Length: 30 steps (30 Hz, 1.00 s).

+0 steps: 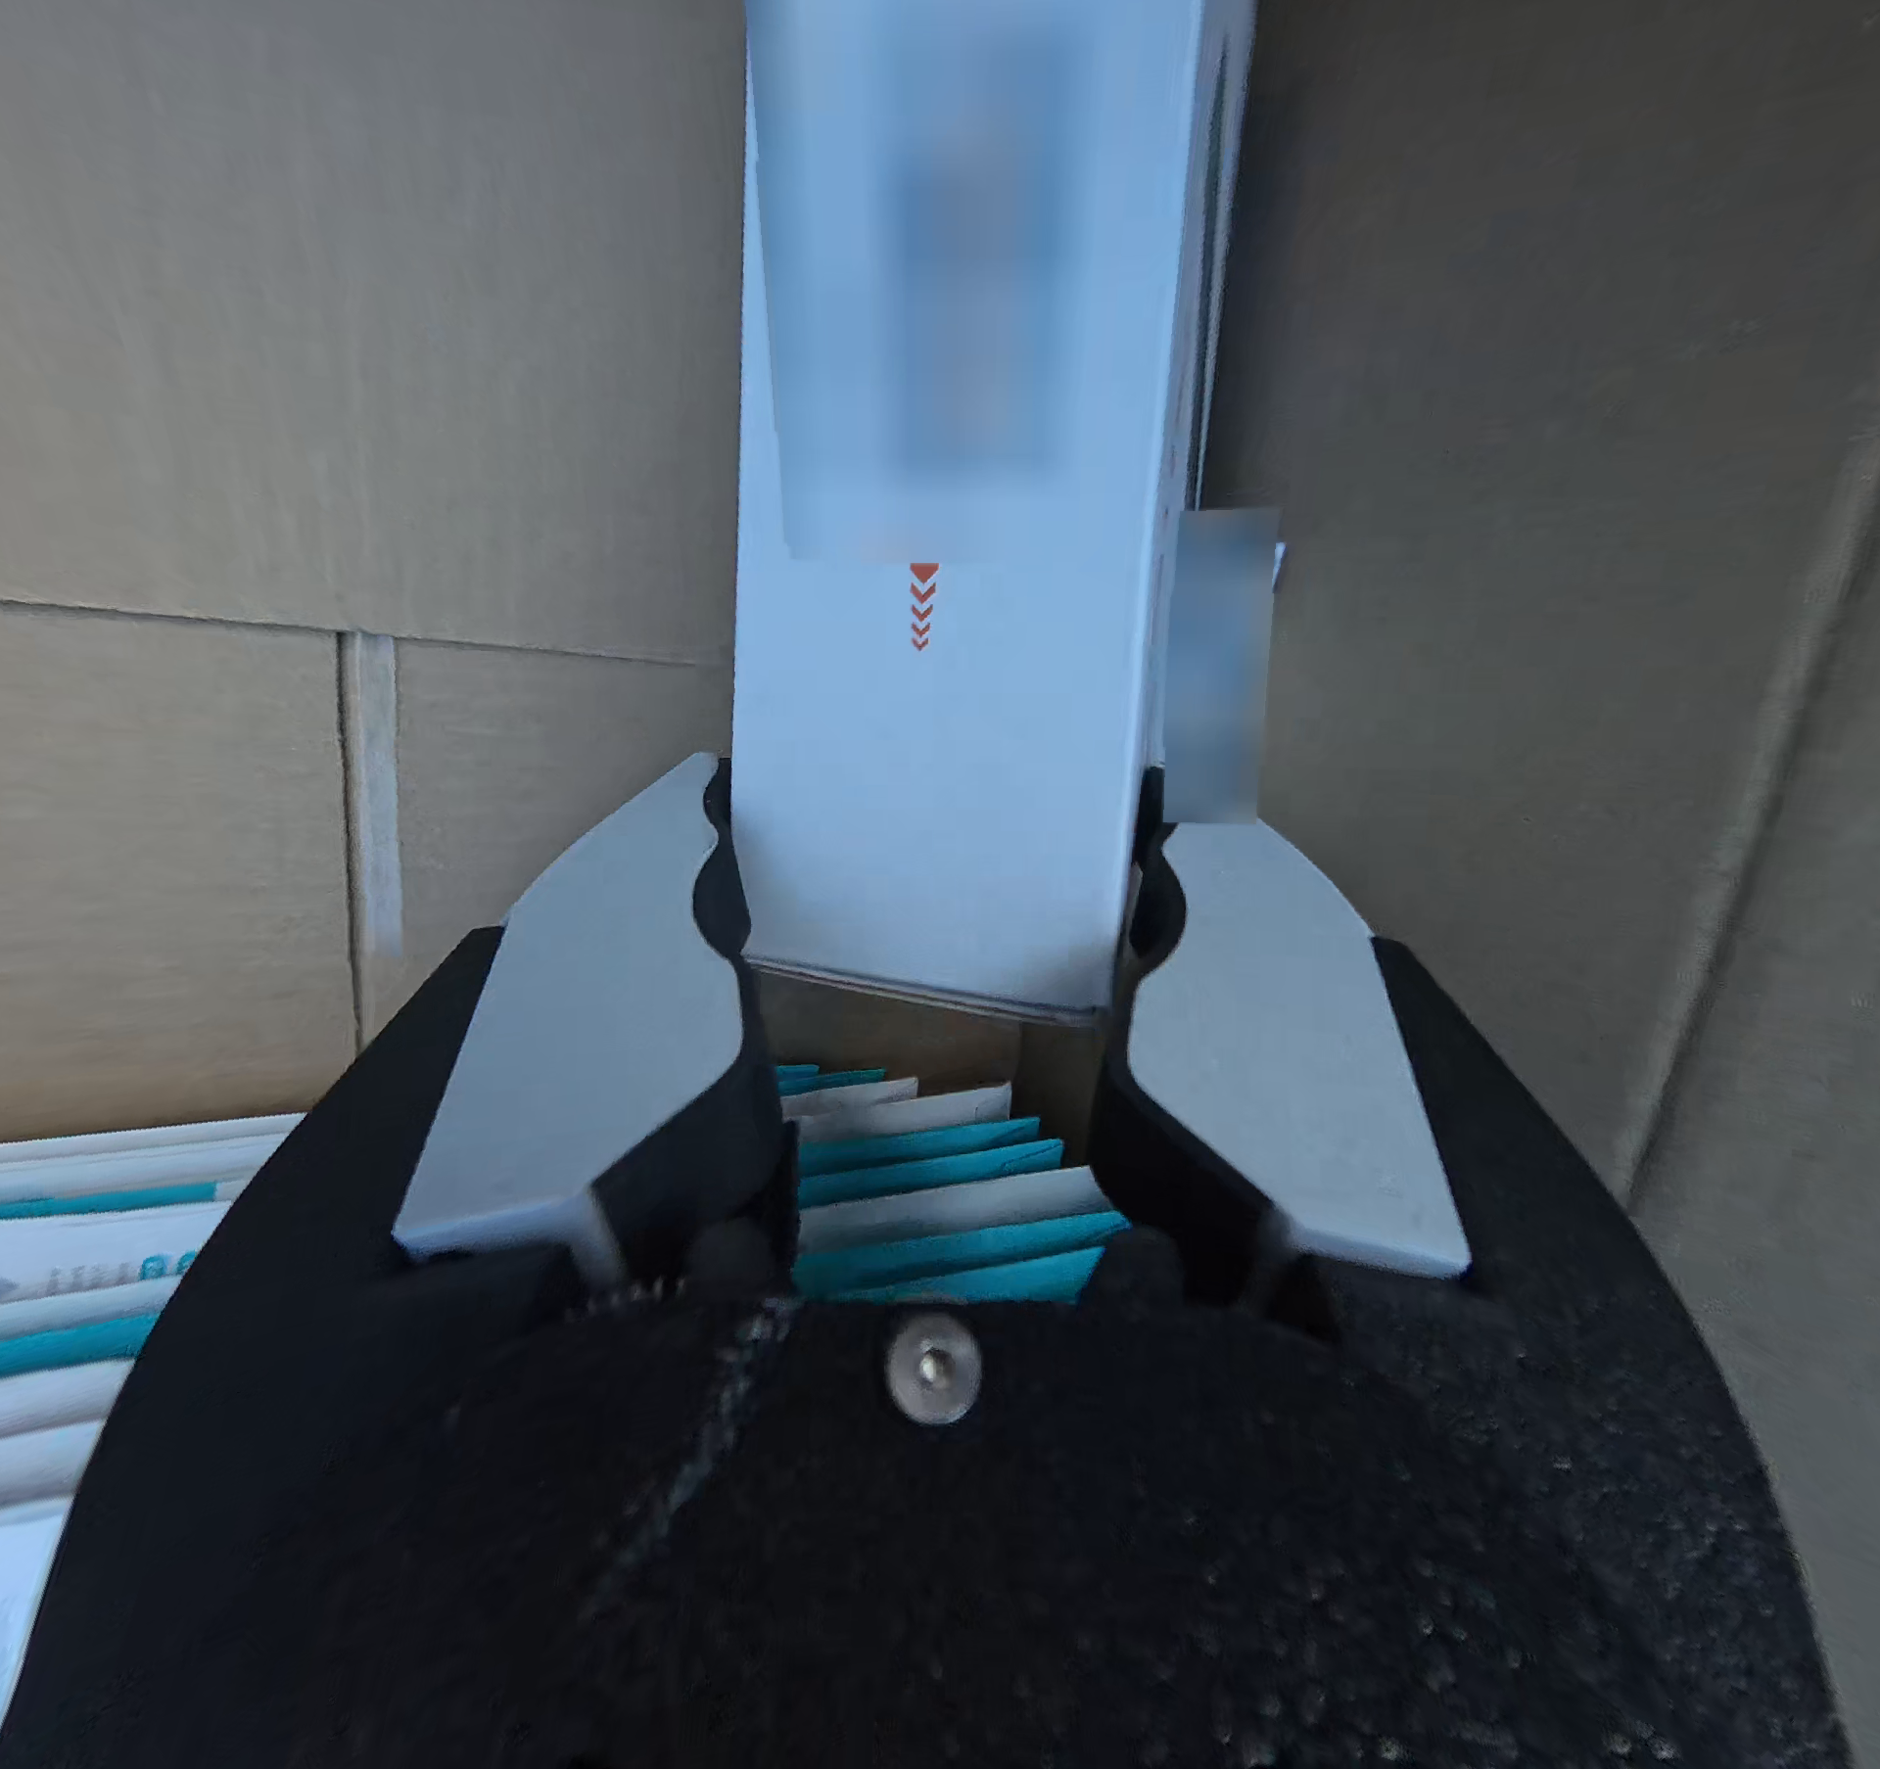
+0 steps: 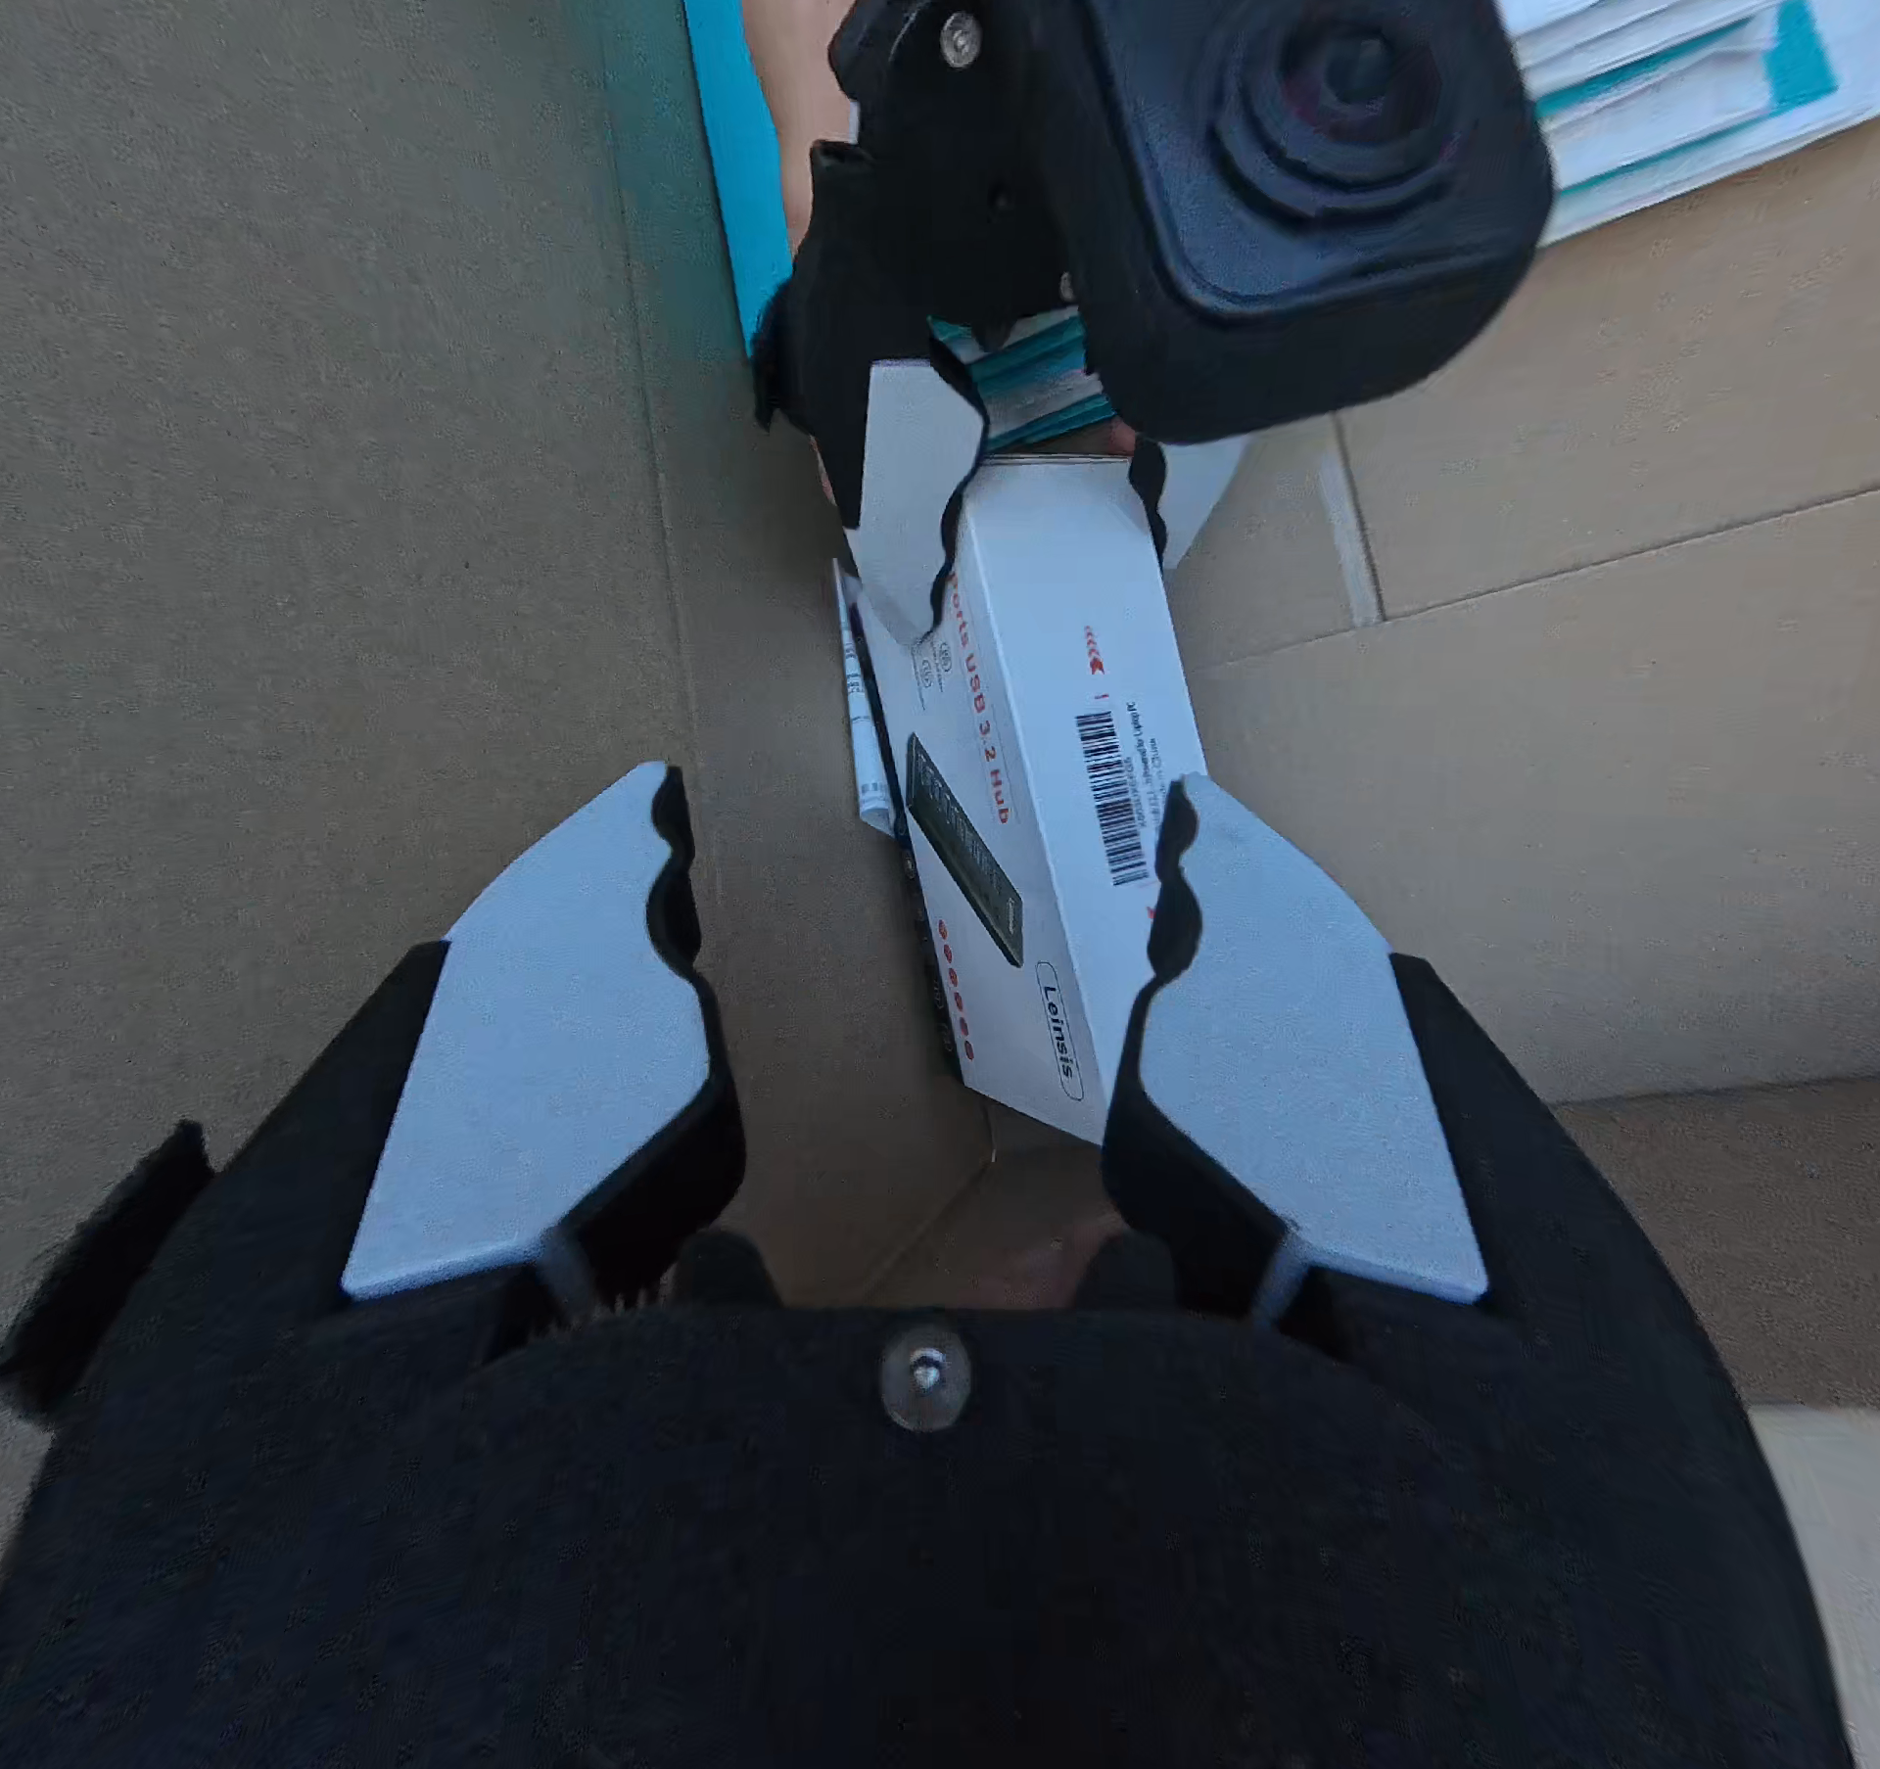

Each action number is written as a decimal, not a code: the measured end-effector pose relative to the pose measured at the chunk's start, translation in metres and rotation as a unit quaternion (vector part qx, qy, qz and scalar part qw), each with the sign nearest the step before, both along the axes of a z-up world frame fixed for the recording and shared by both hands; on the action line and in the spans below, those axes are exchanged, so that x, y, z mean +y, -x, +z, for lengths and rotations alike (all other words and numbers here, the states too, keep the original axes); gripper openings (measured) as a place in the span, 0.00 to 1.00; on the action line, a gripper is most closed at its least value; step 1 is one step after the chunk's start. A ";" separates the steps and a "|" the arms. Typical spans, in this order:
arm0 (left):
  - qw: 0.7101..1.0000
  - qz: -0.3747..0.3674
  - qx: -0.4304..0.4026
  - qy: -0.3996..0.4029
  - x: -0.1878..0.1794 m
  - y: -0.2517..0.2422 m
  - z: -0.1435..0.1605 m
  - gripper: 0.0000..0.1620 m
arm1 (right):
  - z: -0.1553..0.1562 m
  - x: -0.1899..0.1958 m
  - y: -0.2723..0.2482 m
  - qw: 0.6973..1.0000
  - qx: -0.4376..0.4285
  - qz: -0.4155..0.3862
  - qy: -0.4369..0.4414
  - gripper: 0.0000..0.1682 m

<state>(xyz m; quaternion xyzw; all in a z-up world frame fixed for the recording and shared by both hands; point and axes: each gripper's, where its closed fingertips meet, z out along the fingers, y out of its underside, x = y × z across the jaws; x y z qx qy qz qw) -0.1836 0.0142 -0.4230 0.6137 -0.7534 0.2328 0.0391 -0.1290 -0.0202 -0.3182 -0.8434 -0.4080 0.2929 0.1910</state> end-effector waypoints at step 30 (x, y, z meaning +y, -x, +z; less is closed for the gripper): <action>0.415 0.759 -0.108 -0.490 -0.118 0.487 0.434 0.34 | 0.127 0.156 0.022 0.970 0.239 -0.002 -0.032 0.46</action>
